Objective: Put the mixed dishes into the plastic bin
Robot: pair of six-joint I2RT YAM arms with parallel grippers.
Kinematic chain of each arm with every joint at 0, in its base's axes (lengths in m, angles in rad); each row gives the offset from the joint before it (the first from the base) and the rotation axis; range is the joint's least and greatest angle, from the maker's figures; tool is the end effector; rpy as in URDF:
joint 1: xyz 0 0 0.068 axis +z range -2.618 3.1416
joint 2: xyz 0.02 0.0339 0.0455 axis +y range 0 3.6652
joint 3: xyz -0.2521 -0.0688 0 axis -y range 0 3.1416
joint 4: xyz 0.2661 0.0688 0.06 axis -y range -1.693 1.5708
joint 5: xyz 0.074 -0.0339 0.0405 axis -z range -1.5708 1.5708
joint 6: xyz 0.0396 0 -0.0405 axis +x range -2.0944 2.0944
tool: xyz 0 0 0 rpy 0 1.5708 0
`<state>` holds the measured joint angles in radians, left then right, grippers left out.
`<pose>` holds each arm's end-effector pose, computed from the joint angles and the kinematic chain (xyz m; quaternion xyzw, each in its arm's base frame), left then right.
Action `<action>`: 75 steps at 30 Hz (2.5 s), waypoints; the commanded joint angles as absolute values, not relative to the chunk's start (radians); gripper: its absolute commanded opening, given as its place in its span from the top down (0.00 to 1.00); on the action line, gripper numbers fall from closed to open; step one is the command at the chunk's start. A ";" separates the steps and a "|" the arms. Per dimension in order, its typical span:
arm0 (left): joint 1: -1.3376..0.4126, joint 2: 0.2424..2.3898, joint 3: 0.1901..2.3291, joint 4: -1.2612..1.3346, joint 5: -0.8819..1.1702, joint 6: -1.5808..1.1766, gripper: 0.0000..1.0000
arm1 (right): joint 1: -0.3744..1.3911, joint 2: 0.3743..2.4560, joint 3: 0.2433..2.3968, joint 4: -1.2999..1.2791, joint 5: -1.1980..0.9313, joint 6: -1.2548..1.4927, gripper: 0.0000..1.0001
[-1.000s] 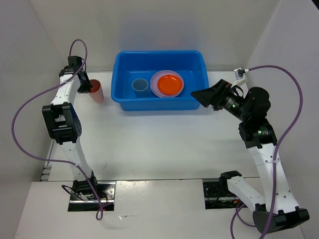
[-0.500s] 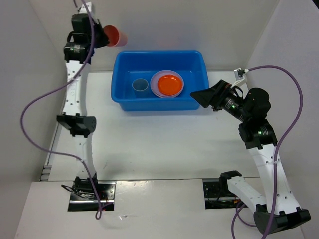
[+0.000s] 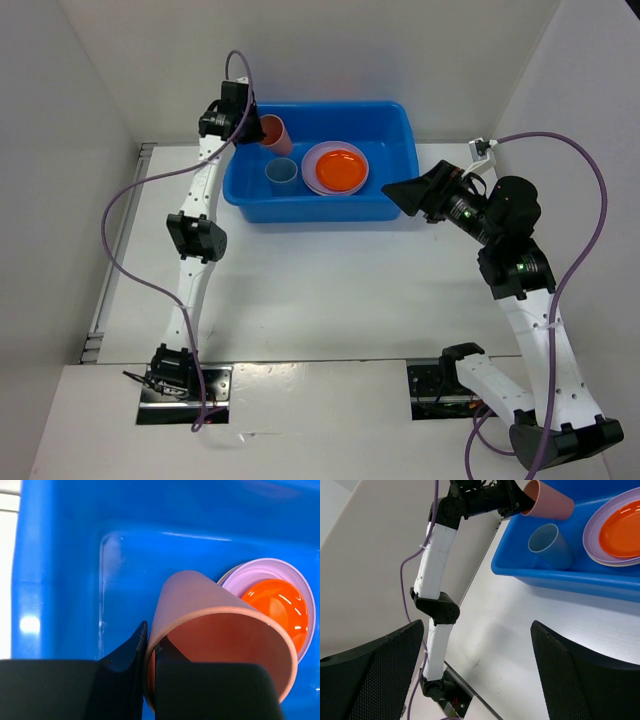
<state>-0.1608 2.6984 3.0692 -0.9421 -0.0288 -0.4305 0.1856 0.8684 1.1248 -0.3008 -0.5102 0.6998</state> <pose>0.5624 -0.0901 0.3125 -0.1248 0.8687 -0.1275 0.4620 0.2006 0.0573 0.4266 0.0091 0.7206 0.4513 0.5263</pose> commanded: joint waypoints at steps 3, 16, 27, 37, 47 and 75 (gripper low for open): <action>-0.163 2.735 3.135 -0.908 -0.034 -0.462 1.00 | 0.195 0.870 1.134 -0.285 -0.497 0.680 0.07; -0.172 2.801 3.135 -0.936 -0.074 -0.462 0.96 | 0.195 0.890 1.134 -0.285 -0.497 0.680 0.07; -0.172 2.770 3.135 -0.896 -0.044 -0.462 0.61 | 0.195 0.908 1.134 -0.276 -0.497 0.680 0.07; -0.172 2.655 3.135 -0.905 -0.044 -0.439 0.35 | 0.195 0.908 1.152 -0.288 -0.506 0.680 0.07; -0.172 2.386 3.135 -1.130 -0.110 -0.417 0.00 | 0.195 0.856 1.132 -0.356 -0.405 0.680 0.00; -0.491 0.302 1.166 -0.419 -0.318 -0.787 0.00 | 0.213 0.707 0.861 -0.270 -0.497 0.696 0.00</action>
<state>-0.4877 0.2775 1.1763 -0.5190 -0.2886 -0.7673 0.2031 0.7242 0.8631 -0.3439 -0.4995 0.7074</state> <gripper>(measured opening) 1.001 0.997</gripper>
